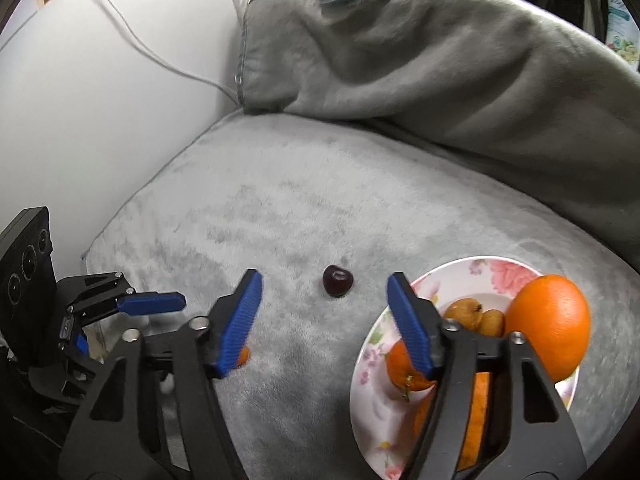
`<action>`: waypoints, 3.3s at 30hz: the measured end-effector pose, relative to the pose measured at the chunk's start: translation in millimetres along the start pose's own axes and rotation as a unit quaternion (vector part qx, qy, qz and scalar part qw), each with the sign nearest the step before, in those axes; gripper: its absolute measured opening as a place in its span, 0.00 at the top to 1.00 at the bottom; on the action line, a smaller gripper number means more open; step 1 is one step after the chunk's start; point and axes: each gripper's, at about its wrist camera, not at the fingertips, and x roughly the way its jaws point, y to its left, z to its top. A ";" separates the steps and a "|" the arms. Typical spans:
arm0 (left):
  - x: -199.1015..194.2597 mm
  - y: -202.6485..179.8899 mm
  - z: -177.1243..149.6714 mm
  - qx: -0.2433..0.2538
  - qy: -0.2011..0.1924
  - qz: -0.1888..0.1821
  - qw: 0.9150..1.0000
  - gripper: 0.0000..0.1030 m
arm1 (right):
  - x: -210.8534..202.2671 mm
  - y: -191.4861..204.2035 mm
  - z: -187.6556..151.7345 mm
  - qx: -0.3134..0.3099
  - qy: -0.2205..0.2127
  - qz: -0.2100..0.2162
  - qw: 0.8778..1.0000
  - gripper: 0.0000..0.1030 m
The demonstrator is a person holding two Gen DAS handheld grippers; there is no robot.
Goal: Organize fruits
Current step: 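Lower the right gripper over the dark cherry while the left gripper approaches the small mandarin, then close the right gripper on the cherry while the left gripper grasps the small mandarin, then carry the cherry with the right gripper while the left gripper carries the mandarin to the plate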
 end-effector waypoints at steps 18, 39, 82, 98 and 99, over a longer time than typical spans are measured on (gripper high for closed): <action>22.5 -10.1 0.1 0.014 0.024 -0.018 0.999 0.63 | 52.1 10.4 11.7 -0.068 0.078 -0.035 0.994 0.57; 41.1 -9.3 2.6 0.011 0.044 -0.010 0.999 0.74 | 85.8 14.7 17.0 -0.096 0.131 -0.056 0.985 0.73; 19.0 -40.2 38.6 0.030 -0.016 -0.041 0.999 0.79 | -65.2 -40.4 -23.4 0.049 -0.059 -0.030 0.997 0.76; 59.0 -50.1 92.1 0.032 -0.016 -0.065 0.997 0.79 | -84.8 -30.1 -52.4 0.046 -0.069 -0.026 0.996 0.76; 60.6 -49.8 93.4 0.032 -0.015 -0.066 0.997 0.79 | -84.2 -30.0 -53.7 0.046 -0.068 -0.025 0.996 0.76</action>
